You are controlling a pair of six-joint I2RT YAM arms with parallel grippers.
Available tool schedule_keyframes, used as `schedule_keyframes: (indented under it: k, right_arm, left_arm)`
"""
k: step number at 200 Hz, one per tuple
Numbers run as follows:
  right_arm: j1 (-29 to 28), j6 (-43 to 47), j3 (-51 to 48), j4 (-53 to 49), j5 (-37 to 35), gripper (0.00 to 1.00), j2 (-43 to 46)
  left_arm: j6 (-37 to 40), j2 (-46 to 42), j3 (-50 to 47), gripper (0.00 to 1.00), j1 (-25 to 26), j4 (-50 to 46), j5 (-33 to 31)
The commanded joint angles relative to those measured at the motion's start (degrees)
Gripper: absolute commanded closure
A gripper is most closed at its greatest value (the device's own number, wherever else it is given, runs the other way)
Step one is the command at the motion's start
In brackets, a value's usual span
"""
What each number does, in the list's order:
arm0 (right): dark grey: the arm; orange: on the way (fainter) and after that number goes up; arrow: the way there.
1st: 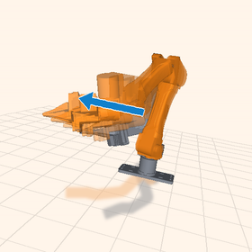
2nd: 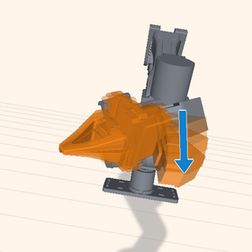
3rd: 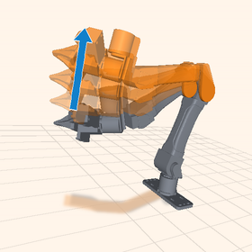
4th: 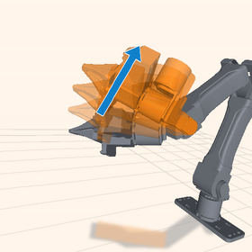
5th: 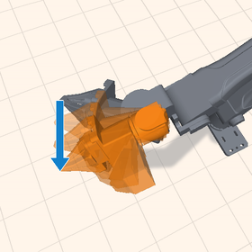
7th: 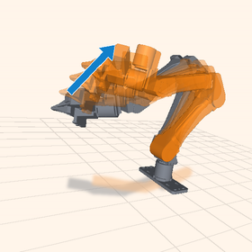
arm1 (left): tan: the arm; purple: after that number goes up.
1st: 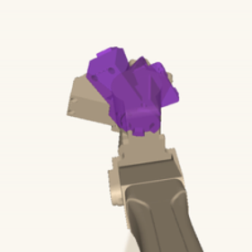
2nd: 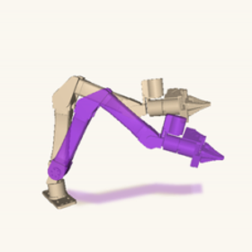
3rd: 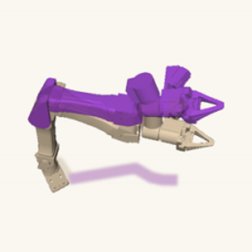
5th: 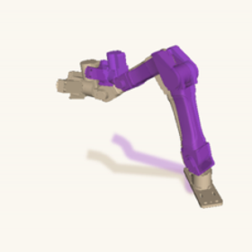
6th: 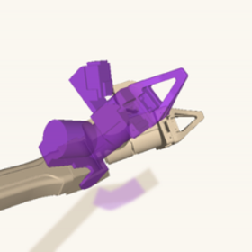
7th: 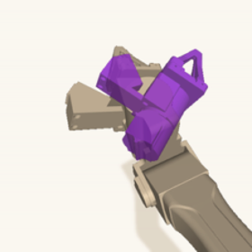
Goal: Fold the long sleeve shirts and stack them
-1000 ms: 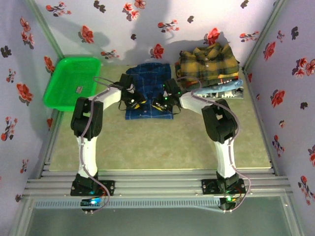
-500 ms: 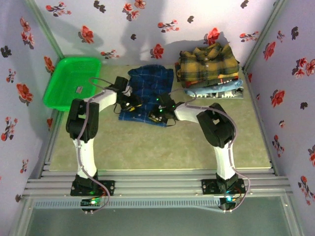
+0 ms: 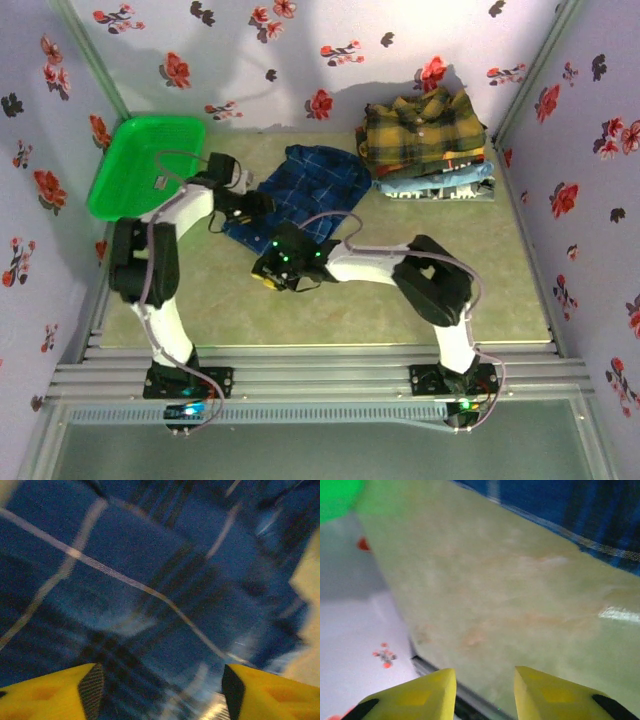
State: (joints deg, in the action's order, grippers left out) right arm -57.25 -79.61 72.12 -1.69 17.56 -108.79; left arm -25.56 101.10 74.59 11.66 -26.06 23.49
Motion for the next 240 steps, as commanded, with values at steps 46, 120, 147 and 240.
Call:
schedule_keyframes:
  k: [46, 120, 147, 240]
  right_arm:
    - [9.6, 32.35, 17.64, -33.79, -8.69, 0.55, 5.29]
    - [14.31, 53.53, 24.3, -36.9, -8.27, 0.61, -7.77]
    - [14.3, 51.33, 21.44, -32.87, -6.54, 0.63, -8.98]
    - [14.32, 48.41, 18.75, -29.53, -5.39, 0.64, -8.52]
  left_arm:
    - [-18.8, -31.18, -16.41, 0.07, -4.32, -8.48, 0.79]
    - [-44.75, -42.31, -45.9, 0.19, -2.21, 18.18, 0.1]
    - [-48.09, -35.6, -46.38, 0.22, 0.14, 27.33, -2.79]
    - [-53.45, -12.27, -39.4, 0.34, 2.77, 45.58, -5.22]
